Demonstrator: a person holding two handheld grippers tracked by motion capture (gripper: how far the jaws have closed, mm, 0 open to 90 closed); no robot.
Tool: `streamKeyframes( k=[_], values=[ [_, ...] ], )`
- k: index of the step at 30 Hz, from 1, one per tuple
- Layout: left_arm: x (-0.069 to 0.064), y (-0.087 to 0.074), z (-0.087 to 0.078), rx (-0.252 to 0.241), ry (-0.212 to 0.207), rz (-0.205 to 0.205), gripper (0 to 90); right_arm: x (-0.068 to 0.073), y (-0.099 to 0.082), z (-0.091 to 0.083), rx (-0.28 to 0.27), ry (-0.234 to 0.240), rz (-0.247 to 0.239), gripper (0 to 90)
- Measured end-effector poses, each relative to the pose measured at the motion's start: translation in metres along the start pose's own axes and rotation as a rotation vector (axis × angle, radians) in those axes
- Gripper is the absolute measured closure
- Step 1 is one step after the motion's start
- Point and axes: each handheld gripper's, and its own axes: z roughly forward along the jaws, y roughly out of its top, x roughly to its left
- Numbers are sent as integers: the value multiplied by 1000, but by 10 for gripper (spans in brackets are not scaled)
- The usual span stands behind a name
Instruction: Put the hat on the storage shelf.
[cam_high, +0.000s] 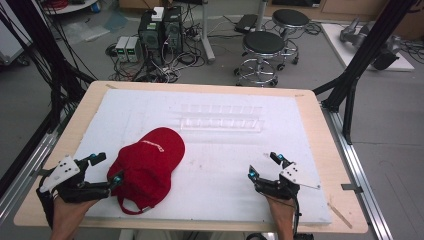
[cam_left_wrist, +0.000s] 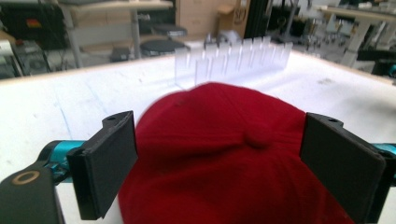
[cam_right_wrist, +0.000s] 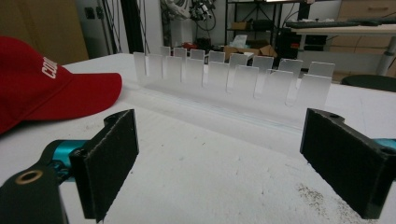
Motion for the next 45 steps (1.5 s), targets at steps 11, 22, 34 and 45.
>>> streamKeyframes(
  k=[11,22,34,45],
  values=[
    [-18,0,16,108,55,-49,117,0,0,0,9,-7,5,104],
    [-22,-10,33,179,57,-79,210,0,0,0,4,-9,2,104],
    [-14,-15,34,189,6,-101,613,0,0,0,1,-7,0,104],
    [-12,-10,31,180,1,-79,828,0,0,0,-1,-7,-6,104]
  ],
)
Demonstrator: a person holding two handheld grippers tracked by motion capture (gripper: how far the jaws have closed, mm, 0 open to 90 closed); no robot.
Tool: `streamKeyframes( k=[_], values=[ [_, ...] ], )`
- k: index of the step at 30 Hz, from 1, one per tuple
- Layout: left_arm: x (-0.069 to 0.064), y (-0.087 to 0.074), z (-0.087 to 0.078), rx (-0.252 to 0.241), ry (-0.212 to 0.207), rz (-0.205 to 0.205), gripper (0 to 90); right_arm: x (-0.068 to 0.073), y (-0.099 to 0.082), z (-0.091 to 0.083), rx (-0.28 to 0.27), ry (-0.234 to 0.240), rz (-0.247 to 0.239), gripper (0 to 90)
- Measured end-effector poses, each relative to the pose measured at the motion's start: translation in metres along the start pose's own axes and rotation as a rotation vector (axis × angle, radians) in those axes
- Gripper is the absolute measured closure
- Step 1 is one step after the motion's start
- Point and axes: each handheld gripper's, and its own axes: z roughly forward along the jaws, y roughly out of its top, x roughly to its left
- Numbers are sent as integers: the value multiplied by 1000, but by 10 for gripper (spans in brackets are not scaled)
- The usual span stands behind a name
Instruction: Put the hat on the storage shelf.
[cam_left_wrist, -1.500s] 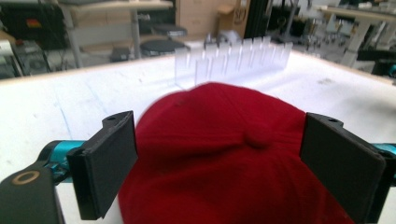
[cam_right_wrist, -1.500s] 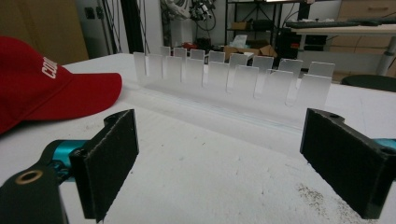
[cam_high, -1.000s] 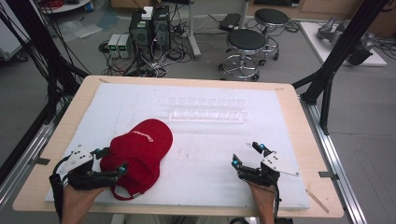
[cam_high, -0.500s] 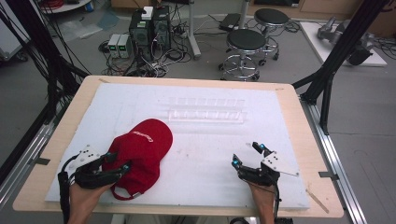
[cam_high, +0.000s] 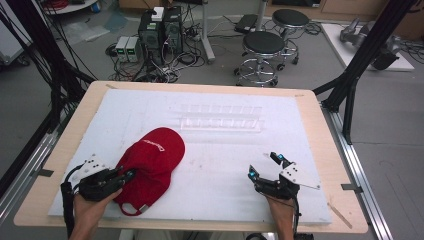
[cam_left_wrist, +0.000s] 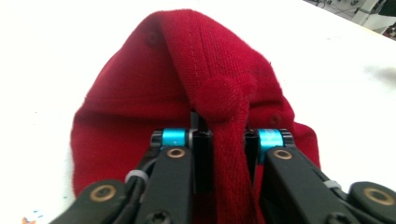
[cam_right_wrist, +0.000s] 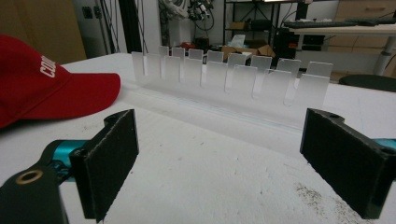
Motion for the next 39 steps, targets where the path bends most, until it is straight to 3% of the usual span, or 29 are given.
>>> streamKeyframes(
  k=[6,15,23,28,36,39],
  values=[
    [0,12,-3,27,-32,41,844,0,0,0,1,1,2,104],
    [0,40,-7,-2,-68,93,845,0,0,0,1,1,6,104],
    [1,76,-8,-25,-164,158,844,1,0,0,6,8,3,104],
    [2,98,-6,1,-226,223,845,0,0,0,4,8,-1,104],
    [-5,128,-1,-9,-333,307,845,-1,0,0,2,12,10,103],
    [-10,136,6,-15,-377,321,845,-1,0,0,5,13,15,104]
  ],
)
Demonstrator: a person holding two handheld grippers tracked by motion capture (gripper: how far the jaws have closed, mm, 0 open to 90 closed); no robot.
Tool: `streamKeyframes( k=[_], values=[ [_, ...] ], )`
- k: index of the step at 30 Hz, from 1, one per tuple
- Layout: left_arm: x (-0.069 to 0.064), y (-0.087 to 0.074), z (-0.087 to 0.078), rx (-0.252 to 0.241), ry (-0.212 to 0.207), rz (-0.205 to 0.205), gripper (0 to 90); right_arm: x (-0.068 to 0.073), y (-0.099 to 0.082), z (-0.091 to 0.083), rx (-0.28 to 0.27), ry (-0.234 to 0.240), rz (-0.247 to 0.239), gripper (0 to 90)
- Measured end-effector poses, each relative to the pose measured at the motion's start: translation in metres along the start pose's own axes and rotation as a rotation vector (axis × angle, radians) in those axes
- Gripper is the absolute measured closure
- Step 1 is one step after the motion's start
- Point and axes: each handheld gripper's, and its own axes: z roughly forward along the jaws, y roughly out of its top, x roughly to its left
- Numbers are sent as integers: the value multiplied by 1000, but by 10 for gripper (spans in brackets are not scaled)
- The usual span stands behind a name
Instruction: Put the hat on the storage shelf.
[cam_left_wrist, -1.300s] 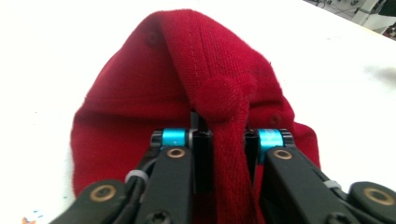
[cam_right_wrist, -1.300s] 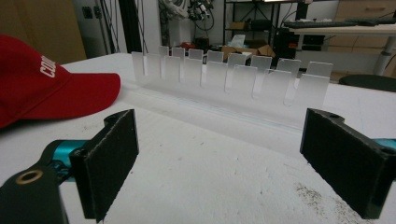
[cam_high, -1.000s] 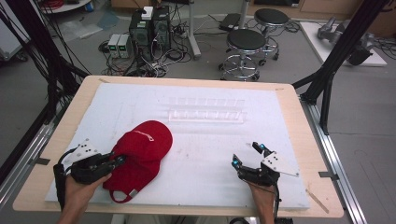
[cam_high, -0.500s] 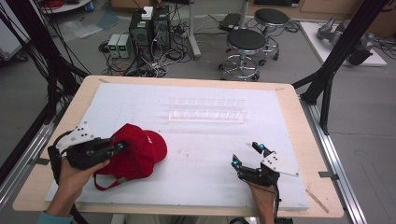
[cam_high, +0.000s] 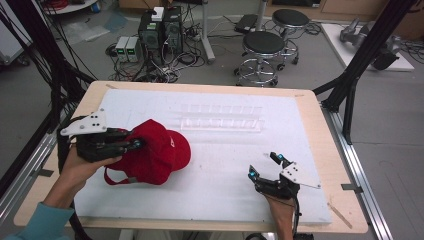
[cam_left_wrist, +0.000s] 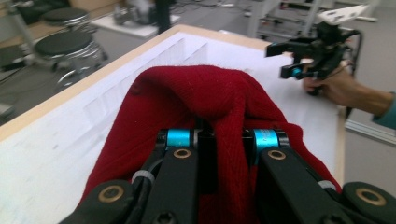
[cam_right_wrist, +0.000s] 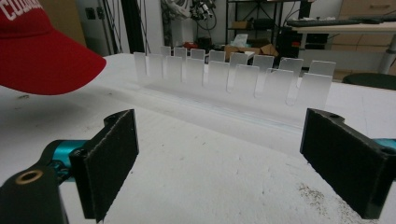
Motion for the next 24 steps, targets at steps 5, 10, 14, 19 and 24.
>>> streamKeyframes(
  k=[5,10,14,19,24],
  values=[
    [1,3,17,17,-48,2,845,-1,2,4,40,9,4,104],
    [-1,3,33,25,-71,12,845,-1,10,6,33,50,-24,104],
    [-2,2,44,34,-86,21,845,3,29,9,22,135,-42,104],
    [-1,3,53,37,-116,31,845,13,52,16,22,223,-96,104],
    [-3,5,59,37,-128,38,844,25,73,27,33,305,-135,104]
  ],
)
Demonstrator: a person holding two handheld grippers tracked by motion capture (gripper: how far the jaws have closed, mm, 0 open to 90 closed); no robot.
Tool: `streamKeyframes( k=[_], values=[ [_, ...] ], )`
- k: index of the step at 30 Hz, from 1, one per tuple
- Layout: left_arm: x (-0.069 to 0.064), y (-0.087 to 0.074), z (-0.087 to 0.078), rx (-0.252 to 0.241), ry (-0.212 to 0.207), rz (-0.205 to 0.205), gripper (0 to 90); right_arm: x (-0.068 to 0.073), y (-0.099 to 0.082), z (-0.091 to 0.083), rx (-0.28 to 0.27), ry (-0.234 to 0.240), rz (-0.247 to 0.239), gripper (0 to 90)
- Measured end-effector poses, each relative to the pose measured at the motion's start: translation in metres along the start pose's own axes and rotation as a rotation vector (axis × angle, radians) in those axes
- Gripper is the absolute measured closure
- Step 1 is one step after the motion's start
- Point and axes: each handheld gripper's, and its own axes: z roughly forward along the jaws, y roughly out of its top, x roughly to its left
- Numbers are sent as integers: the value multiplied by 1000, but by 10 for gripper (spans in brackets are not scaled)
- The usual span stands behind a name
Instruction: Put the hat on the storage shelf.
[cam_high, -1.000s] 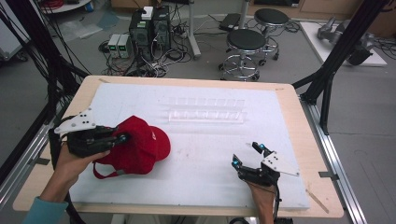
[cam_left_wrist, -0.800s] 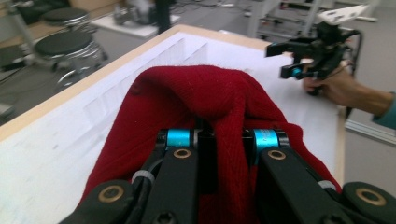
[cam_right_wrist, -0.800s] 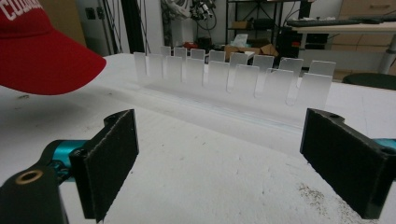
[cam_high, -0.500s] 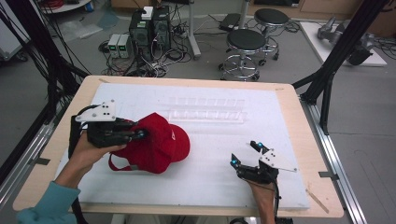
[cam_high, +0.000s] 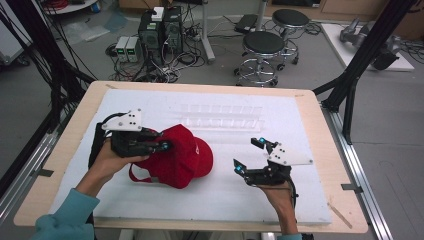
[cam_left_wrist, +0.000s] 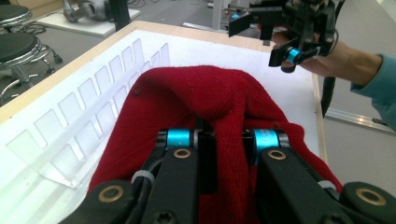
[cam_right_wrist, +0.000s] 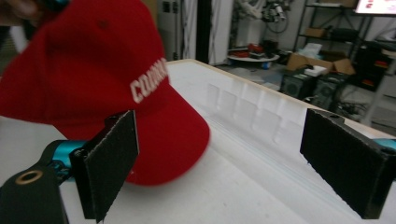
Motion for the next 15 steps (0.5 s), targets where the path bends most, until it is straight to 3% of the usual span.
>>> streamKeyframes(
  k=[2,10,15],
  values=[
    [0,1,1,1,0,4,845,3,13,8,-2,51,-11,104],
    [-1,11,5,8,-18,28,845,8,39,28,6,135,-46,104],
    [-3,15,9,25,-36,54,845,13,52,44,38,196,-69,104]
  ],
)
